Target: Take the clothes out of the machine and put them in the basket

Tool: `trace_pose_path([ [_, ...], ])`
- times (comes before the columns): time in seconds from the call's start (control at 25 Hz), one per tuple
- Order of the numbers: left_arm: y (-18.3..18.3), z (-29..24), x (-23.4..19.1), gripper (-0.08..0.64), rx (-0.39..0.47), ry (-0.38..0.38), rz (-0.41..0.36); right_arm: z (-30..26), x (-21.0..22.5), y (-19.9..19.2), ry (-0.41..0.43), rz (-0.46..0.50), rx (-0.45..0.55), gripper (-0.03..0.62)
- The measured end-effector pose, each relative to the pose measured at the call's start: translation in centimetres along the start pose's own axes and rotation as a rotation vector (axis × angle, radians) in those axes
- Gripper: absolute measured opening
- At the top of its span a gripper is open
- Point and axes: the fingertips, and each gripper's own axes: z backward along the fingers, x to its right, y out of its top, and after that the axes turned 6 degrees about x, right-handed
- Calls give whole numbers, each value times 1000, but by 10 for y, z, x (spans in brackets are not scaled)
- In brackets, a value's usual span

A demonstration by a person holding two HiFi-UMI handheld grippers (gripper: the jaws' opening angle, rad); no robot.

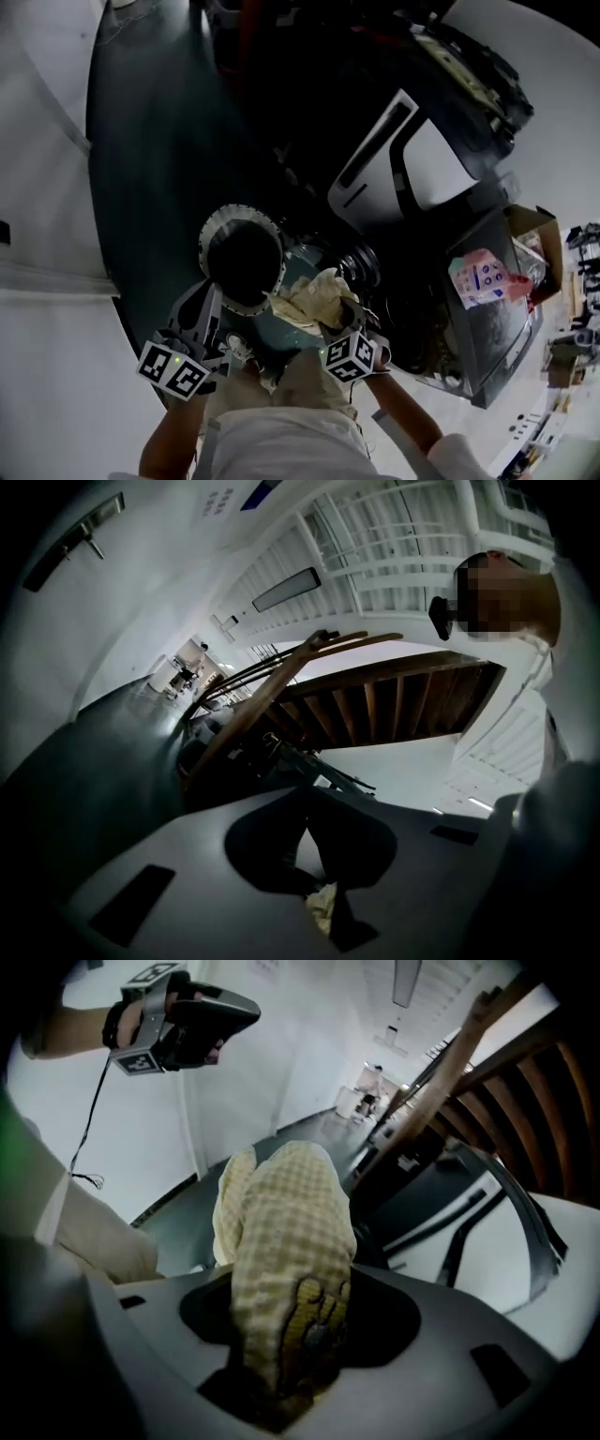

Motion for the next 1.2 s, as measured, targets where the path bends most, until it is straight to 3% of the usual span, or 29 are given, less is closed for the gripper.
trace_pose_path([
  [0.2,23,12,-29,14,75,119,8,-36,-10,63,104,95,74,267],
  [0.56,40,17,-63,14,210,342,-53,-99,-25,109,304,223,156,267],
  [0.8,20,25,-94,14,240,464,-50,-144,-29,115,375,325,158,267],
  [1.2,-45,53,-158,14,234,547,-5,-227,-62,96,409,415,124,268],
])
